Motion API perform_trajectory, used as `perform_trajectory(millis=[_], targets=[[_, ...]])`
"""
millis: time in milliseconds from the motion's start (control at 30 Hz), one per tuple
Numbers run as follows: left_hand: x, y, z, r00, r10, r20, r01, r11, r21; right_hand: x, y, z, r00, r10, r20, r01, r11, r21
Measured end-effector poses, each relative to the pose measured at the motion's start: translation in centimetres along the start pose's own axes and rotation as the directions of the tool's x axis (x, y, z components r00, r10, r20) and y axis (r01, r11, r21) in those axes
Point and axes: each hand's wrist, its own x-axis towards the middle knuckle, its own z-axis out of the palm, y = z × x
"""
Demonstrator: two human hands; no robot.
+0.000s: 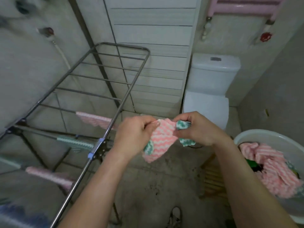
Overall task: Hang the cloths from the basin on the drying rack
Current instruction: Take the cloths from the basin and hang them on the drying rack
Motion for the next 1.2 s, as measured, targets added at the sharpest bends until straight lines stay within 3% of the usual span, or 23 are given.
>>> perform_trajectory(millis=[100,133,200,233,300,333,367,433,500,600,700,867,1067,1200], targets=[[-3.4,-1.7,-4.0,0.982,0.008,-0.189,0.011,0.995,0.102,1.1,-2.8,3.6,0.997,-0.076,-0.024,0.062,0.931,-0.359],[-4.0,-2.1,-4.8,0.977,-0.038,-0.209,0.049,0.998,0.046,1.3,-3.4,4.2,0.996,-0.089,-0.017,0.069,0.868,-0.492],[-5.6,-3.3,-6.7,0.966,-0.142,-0.216,0.125,0.988,-0.09,1.5,-5.1,5.9,0.995,-0.095,-0.007,0.071,0.796,-0.601],[-6.7,-4.3,-7.9,0.961,-0.169,-0.218,0.146,0.982,-0.119,1.6,-6.3,6.8,0.996,-0.091,0.006,0.08,0.836,-0.543],[-8.3,-5.6,-9.8,0.962,-0.194,-0.193,0.167,0.975,-0.147,1.4,-8.6,8.4,0.992,-0.102,0.069,0.112,0.98,-0.164],[-8.9,-6.0,-10.4,0.967,-0.197,-0.162,0.167,0.97,-0.178,1.3,-9.8,9.4,0.981,-0.138,0.133,0.139,0.99,-0.001],[-9.6,-6.4,-11.1,0.971,-0.203,-0.124,0.173,0.961,-0.218,1.5,-10.8,10.8,0.955,-0.2,0.218,0.192,0.98,0.056],[-10.9,-7.1,-12.2,0.978,-0.198,-0.065,0.17,0.939,-0.3,1.9,-12.4,14.3,0.882,-0.268,0.389,0.295,0.956,-0.01],[-13.3,-8.3,-14.4,0.969,-0.222,-0.11,0.176,0.929,-0.326,2.4,-13.8,18.9,0.833,-0.283,0.476,0.34,0.94,-0.036],[-17.2,-10.1,-17.9,0.943,-0.3,-0.143,0.247,0.921,-0.302,2.8,-15.4,23.2,0.815,-0.316,0.486,0.41,0.907,-0.098],[-20.7,-11.8,-20.5,0.929,-0.365,-0.069,0.352,0.924,-0.146,3.0,-17.0,24.9,0.811,-0.34,0.477,0.448,0.884,-0.131],[-27.7,-13.9,-23.3,0.823,-0.51,-0.252,0.499,0.86,-0.108,2.7,-19.8,29.1,0.744,-0.406,0.53,0.457,0.888,0.038],[-34.8,-12.6,-24.4,0.599,-0.691,-0.405,0.5,0.718,-0.485,2.5,-20.5,34.1,0.617,-0.352,0.704,0.358,0.922,0.147],[-39.3,-11.3,-23.9,0.597,-0.715,-0.363,0.332,0.632,-0.7,2.0,-21.1,35.7,0.437,-0.324,0.839,0.183,0.945,0.269]])
